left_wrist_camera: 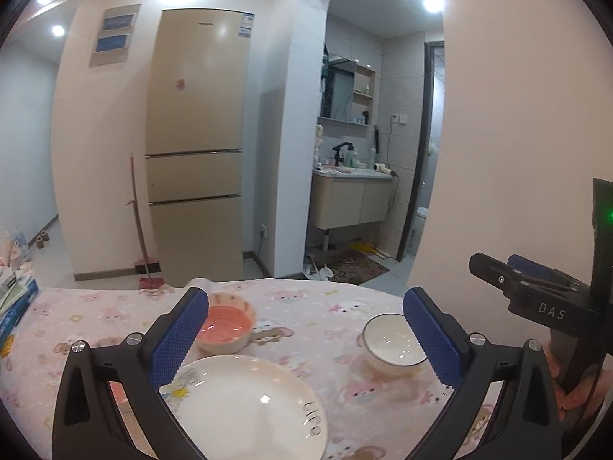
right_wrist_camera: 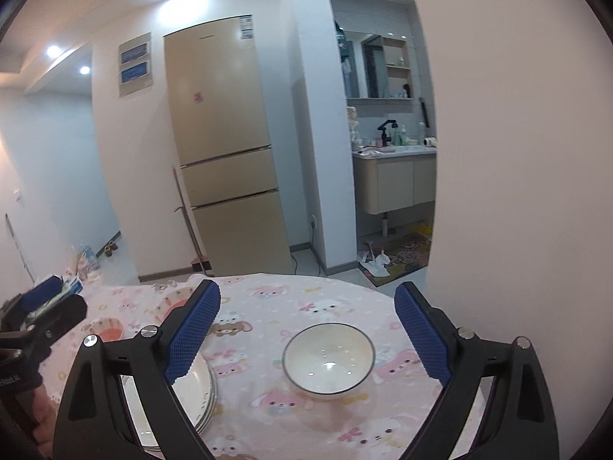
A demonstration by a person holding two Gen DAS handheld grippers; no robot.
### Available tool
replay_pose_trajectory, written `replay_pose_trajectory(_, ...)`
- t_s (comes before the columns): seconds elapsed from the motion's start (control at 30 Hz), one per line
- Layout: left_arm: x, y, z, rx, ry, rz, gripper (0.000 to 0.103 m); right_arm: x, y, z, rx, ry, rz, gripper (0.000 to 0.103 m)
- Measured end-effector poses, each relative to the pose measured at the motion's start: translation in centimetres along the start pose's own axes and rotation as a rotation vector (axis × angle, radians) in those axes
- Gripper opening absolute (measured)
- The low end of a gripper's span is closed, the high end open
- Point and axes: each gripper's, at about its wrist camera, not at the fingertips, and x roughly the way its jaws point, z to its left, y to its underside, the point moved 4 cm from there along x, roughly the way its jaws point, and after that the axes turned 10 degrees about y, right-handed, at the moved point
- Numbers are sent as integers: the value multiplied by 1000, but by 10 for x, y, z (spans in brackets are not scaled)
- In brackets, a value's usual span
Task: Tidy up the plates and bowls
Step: 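Move both grippers to the white black-rimmed bowl, then close both grippers on the rim of the white bowl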
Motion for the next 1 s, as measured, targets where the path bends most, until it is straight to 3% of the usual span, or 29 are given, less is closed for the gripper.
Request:
replay_pose_trajectory(0.3,105,4,-26,-75,84,175,100,66,15,-57,169,65,141,89)
replay_pose_trajectory(0.4,137,16,-26,-93,83,260,95,87,25,-65,196,61,183,89)
replay_pose_trajectory(0.57,167,37,-18,-137,66,325,93,119,46,-73,228,44,286,84)
replay_pose_trajectory(0.67,186,53,-12,-179,85,392,83,133,59,-77,260,-4,361,83)
replay_pose_trajectory(0.77,201,68,-10,-234,153,441,70,147,73,-74,291,-57,450,80)
replay_pose_trajectory(1.0,224,97,-17,-221,155,531,62,169,102,-67,288,-62,579,70)
